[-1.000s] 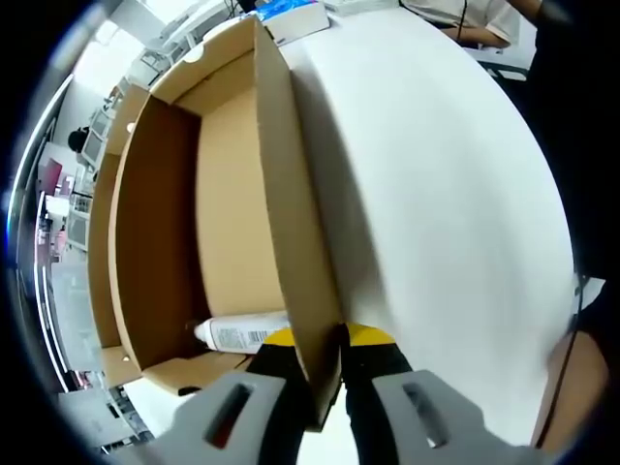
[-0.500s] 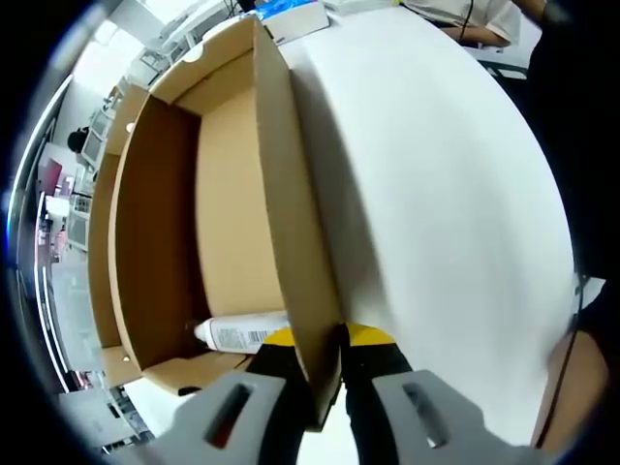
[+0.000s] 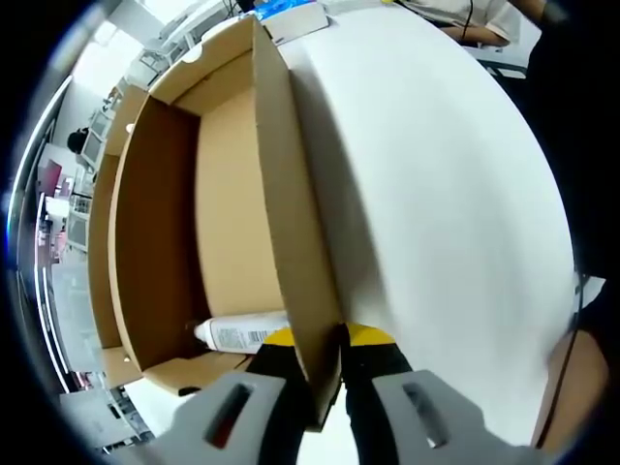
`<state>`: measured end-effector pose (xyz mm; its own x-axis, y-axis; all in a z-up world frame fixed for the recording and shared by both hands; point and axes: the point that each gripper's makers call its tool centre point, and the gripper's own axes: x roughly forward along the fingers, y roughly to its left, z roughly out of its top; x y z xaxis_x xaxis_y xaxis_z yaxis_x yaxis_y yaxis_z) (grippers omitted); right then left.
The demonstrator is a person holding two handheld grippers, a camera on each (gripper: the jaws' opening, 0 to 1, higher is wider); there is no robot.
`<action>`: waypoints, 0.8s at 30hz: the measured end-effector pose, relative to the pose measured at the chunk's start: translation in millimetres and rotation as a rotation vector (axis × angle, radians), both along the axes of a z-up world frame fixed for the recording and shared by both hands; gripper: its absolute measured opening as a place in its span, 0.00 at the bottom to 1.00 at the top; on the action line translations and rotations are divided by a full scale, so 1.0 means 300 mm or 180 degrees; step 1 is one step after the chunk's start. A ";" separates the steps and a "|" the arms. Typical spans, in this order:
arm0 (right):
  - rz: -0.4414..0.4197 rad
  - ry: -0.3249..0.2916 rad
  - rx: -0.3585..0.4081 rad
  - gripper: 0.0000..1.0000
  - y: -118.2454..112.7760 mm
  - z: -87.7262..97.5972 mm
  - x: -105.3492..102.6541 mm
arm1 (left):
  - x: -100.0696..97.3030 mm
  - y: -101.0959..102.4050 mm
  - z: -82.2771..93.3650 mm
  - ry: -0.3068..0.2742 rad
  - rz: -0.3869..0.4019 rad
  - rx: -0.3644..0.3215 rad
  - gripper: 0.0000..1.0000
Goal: Operate the shoe box by opening the lid, removing the specified soft item, and placing it in the target area until the item is outside and the box remains undamaged.
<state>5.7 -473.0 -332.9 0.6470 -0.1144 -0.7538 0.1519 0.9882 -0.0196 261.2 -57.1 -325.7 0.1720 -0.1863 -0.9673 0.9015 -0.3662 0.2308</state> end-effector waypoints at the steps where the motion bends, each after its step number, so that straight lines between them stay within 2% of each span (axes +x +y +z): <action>1: -0.0002 -0.0005 0.0000 0.45 -0.001 0.000 0.001 | 0.000 0.000 0.000 -0.0002 -0.0001 0.0002 0.10; 14: -0.0486 -0.0074 0.0001 0.45 -0.084 0.001 0.009 | 0.000 -0.002 0.001 -0.0002 -0.0011 -0.0001 0.10; 24: -0.0582 -0.0116 0.0071 0.45 -0.083 -0.003 0.018 | -0.001 -0.002 0.000 -0.0004 -0.0014 0.0003 0.10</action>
